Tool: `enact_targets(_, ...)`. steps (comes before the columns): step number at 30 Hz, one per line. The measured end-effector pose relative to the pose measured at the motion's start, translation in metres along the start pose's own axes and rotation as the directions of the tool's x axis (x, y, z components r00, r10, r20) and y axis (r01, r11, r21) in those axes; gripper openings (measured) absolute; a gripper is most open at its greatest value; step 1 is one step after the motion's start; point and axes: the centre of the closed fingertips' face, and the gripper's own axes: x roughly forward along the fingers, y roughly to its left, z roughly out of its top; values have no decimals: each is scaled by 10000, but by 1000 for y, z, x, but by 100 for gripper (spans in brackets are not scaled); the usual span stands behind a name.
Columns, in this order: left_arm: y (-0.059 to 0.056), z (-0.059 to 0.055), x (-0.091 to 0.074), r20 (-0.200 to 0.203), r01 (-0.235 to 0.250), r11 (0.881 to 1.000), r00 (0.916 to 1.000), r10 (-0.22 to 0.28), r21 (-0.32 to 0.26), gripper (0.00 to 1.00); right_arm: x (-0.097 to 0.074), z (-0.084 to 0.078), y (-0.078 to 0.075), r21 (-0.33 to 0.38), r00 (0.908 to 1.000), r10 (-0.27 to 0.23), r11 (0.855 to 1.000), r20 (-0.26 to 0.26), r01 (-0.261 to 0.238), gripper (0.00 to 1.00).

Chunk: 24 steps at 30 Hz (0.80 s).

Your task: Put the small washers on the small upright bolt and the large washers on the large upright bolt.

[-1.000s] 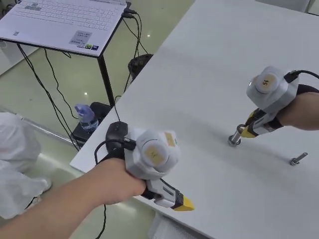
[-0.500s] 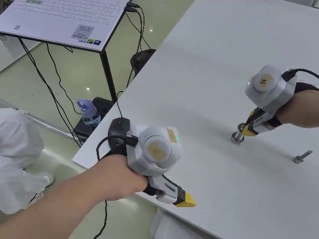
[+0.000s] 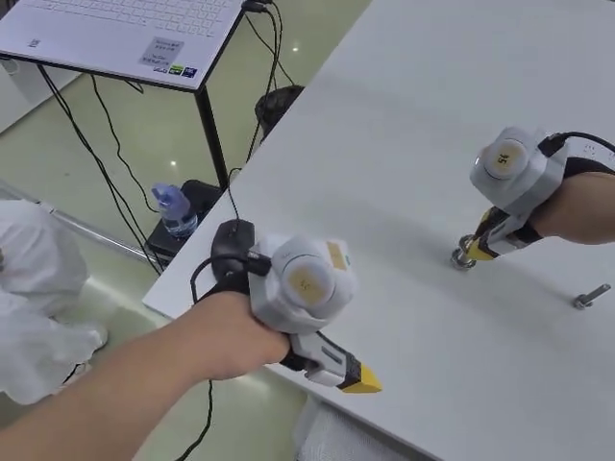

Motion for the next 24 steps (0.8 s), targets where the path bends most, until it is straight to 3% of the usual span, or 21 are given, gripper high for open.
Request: enact_targets(24,-2,1,-1,49,-27,10000,10000,27,-15,83,25,-5,5,109,9994,112,9999,-334,-108,22)
